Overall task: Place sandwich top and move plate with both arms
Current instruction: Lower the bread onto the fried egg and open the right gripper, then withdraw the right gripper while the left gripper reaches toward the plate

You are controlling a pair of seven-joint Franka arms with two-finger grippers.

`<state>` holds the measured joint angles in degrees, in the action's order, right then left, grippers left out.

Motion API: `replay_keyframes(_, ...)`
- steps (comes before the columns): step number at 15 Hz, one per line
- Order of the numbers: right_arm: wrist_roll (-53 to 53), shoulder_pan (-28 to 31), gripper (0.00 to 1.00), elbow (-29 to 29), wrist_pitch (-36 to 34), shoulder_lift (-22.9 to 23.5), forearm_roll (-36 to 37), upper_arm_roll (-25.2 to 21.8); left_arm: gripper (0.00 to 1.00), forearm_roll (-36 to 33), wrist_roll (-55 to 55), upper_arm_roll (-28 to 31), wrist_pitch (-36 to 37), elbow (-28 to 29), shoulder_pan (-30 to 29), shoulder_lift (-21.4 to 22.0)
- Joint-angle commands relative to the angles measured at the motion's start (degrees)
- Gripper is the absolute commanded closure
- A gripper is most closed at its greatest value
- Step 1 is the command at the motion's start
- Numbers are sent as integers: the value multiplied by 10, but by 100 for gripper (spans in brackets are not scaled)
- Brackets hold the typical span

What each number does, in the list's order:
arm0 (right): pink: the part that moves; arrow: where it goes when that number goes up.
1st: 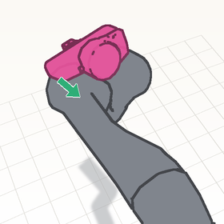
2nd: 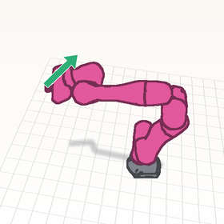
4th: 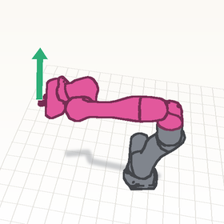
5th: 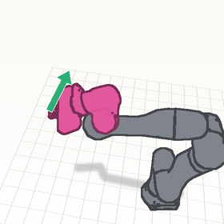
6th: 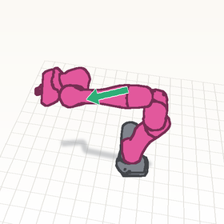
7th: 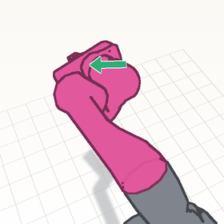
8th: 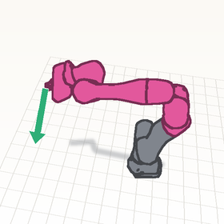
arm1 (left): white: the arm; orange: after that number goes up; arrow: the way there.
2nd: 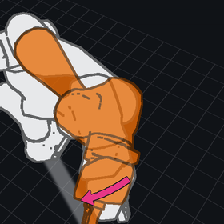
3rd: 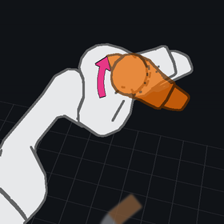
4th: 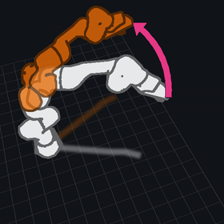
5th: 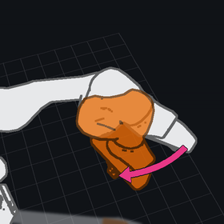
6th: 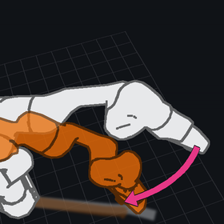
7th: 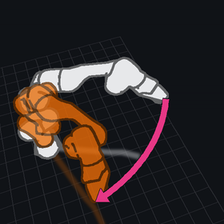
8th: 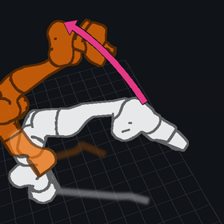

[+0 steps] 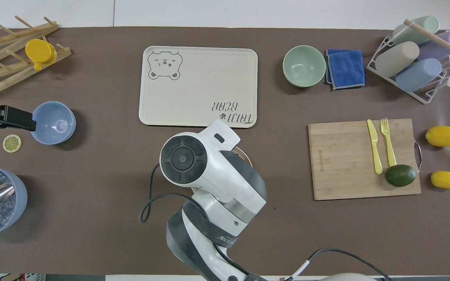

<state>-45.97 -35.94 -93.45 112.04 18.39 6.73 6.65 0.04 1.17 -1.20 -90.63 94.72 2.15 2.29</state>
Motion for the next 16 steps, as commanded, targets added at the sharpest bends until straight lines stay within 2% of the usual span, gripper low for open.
replay_keyframes(1, 57, 86, 0, -13, -45, -54, -15, 5, 0, -3, 1, -6, -25, 61, 1, 36)
replay_keyframes(4, 169, 179, 0, -12, -103, -84, -16, 6, 0, 14, -33, -10, -63, 128, 42, 54)
replay_keyframes(6, 206, 231, 0, -12, -130, -104, -17, 5, 0, 24, -76, -11, -108, 173, 75, 54)
replay_keyframes(8, 222, 272, 0, -11, -167, -133, -18, 6, 0, 52, -106, -10, -170, 219, 108, 53)
replay_keyframes(11, 313, 333, 0, -5, -232, -180, -52, -12, 0, 88, -165, -10, -278, 285, 165, 27)
replay_keyframes(13, 394, 338, 0, 11, -262, -187, -70, -62, 0, 136, -166, -10, -328, 317, 188, 6)
replay_keyframes(16, 434, 338, 0, -23, -253, -200, -71, -83, 1, 142, -169, -10, -378, 361, 228, -3)
